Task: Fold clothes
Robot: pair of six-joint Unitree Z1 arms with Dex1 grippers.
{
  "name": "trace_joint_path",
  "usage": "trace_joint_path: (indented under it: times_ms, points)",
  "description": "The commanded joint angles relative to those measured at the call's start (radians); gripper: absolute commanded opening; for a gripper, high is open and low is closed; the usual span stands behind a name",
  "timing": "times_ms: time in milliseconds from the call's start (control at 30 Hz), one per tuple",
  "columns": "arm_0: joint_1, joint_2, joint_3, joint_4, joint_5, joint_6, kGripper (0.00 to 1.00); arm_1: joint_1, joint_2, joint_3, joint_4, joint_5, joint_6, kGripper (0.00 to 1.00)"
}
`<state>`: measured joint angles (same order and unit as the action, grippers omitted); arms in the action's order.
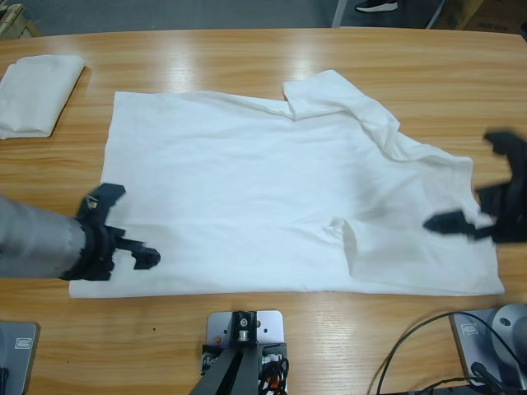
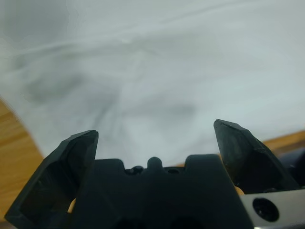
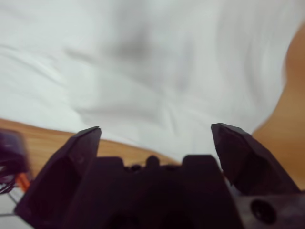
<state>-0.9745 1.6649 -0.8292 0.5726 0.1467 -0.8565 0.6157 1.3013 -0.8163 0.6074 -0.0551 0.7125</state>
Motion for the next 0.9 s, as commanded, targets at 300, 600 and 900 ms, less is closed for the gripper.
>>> trace_joint_path:
  times_ms: [300, 600, 900]
  points:
    - [0.535, 0.062, -0.428, 0.193, -0.069, 0.065, 0.943, -0.618, 0.722, -0.805, 0.019, 0.496, -0.361, 0.729]
    - [0.531, 0.153, -0.507, 0.263, -0.070, 0.062, 0.945, -0.784, 0.811, -0.716, 0.084, 0.551, -0.236, 0.652]
    - [0.502, 0.173, -0.524, 0.293, -0.070, 0.051, 0.945, -0.807, 0.747, -0.437, -0.065, 0.608, -0.121, 0.642]
